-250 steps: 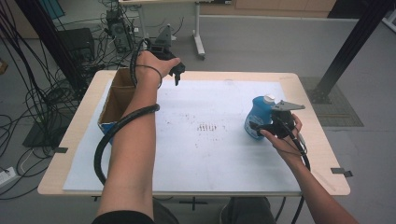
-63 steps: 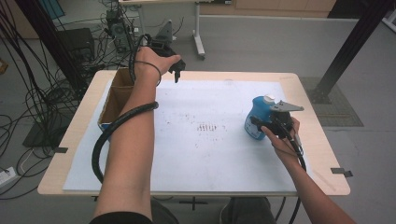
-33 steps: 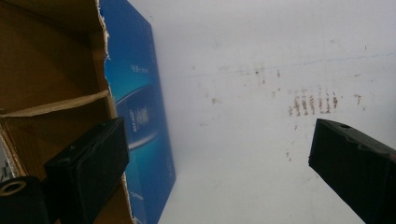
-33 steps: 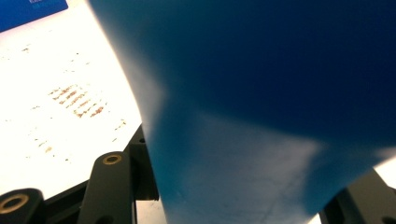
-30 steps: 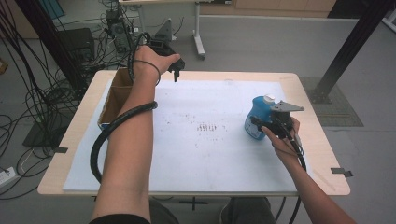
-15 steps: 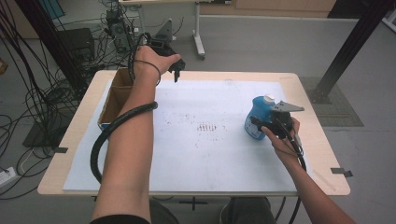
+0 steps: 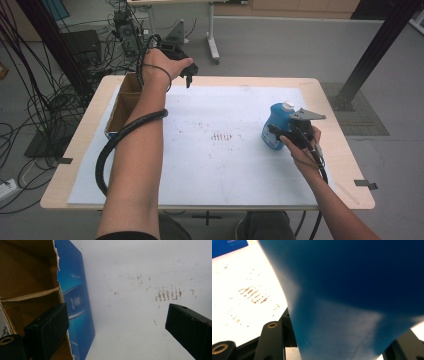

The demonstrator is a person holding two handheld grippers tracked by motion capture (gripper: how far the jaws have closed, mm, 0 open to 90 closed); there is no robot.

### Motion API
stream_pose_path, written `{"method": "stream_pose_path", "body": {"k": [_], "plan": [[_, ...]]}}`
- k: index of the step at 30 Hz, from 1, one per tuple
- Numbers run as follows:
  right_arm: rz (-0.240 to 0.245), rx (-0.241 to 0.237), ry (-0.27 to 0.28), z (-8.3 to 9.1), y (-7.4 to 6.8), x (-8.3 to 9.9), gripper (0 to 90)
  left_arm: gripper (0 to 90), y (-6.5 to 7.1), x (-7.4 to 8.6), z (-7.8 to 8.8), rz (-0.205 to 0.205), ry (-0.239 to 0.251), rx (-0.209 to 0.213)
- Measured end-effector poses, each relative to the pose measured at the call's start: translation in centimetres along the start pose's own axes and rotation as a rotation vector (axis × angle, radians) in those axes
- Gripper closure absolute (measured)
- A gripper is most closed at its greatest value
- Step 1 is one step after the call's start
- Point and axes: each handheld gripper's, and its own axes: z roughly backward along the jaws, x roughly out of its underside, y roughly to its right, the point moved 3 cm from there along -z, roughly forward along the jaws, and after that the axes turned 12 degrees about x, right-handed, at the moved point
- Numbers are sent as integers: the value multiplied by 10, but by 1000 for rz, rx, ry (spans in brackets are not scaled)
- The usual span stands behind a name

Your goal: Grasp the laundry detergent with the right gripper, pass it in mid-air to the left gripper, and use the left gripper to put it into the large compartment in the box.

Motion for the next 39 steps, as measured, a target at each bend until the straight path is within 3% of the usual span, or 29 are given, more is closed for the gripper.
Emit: {"method": "stream_pose_path", "body": {"k": [10,25,33,39], "plan": [[-4,-2,1,0,0,0,437,56,-2,0,0,-3,-1,0],[-6,-6,-24,0,1,-3,439,52,-2,6,15,-34,25,7],[-27,-19,-91,2,4,-9,442,54,-4,12,21,-70,23,25],[-25,-29,-141,6,2,-19,442,54,-9,17,32,-122,29,53]]}}
